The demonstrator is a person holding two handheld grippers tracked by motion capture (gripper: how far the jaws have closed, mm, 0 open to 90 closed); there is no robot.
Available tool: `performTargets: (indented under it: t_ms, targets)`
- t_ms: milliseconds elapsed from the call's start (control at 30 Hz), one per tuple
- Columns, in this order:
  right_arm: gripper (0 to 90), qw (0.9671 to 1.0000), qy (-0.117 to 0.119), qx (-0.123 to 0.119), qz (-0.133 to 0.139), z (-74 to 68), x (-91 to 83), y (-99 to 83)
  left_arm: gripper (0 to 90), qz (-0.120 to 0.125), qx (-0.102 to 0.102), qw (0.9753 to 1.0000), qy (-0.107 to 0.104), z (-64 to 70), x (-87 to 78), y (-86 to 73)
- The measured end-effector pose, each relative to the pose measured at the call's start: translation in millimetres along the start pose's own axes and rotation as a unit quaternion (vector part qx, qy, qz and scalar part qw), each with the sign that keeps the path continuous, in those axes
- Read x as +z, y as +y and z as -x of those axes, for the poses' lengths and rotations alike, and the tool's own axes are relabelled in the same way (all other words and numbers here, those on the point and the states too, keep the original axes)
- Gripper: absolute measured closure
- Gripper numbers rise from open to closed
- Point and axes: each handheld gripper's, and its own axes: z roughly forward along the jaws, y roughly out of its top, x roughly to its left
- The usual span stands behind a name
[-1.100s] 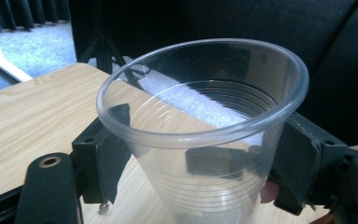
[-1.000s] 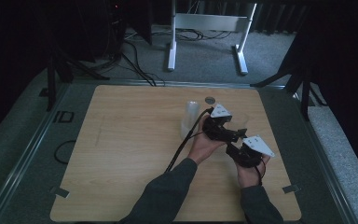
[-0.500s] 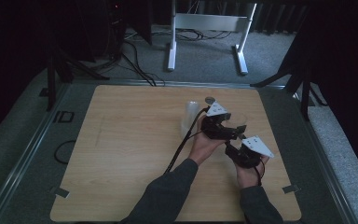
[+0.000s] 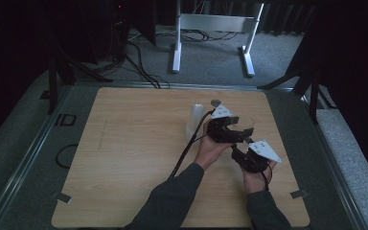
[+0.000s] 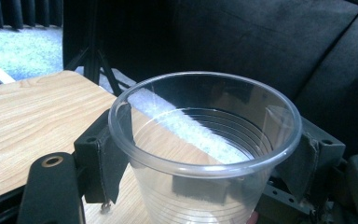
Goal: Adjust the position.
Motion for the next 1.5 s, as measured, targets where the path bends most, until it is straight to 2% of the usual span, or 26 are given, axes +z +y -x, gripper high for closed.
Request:
performTargets:
  t_ms: [300,500,533,833,1167,1333,1400,1500]
  targets:
    - [41.2,1.0,-0.001,0.0,0.003,-0.2,-0.4,0.2,25.3,0.004,-0.001,1.0,-0.001,0.9,0.0,0.3]
    - [41.3,1.0,0.0,0.002,0.002,-0.3,-0.6,0.3,25.4,0.004,0.009,0.9999,0.005,2.3,-0.4,0.3]
    - [41.3,1.0,0.0,0.002,0.003,-0.4,-0.7,0.3,25.4,0.004,0.015,0.9998,0.009,3.1,-0.1,0.1]
    - [40.8,1.0,0.002,0.002,0.003,0.1,-0.8,0.7,26.5,0.004,0.017,0.9998,0.009,3.1,-0.3,0.0]
    - [34.2,1.0,0.008,-0.002,-0.001,-0.8,-1.0,1.0,27.5,0.007,0.039,0.9988,0.028,4.5,-1.8,-0.7]
    - [31.3,0.9999,0.008,-0.004,-0.005,-0.1,-1.3,1.0,27.7,0.012,0.051,0.9976,0.045,4.2,-4.0,-1.7]
    - [30.1,0.9999,0.008,-0.008,-0.007,0.1,-2.7,0.5,27.7,0.013,0.068,0.9961,0.055,6.4,-4.4,-2.6]
    - [29.3,0.9998,0.007,-0.015,-0.007,-0.5,-4.3,0.2,27.7,0.013,0.076,0.9953,0.058,7.6,-4.1,-2.9]
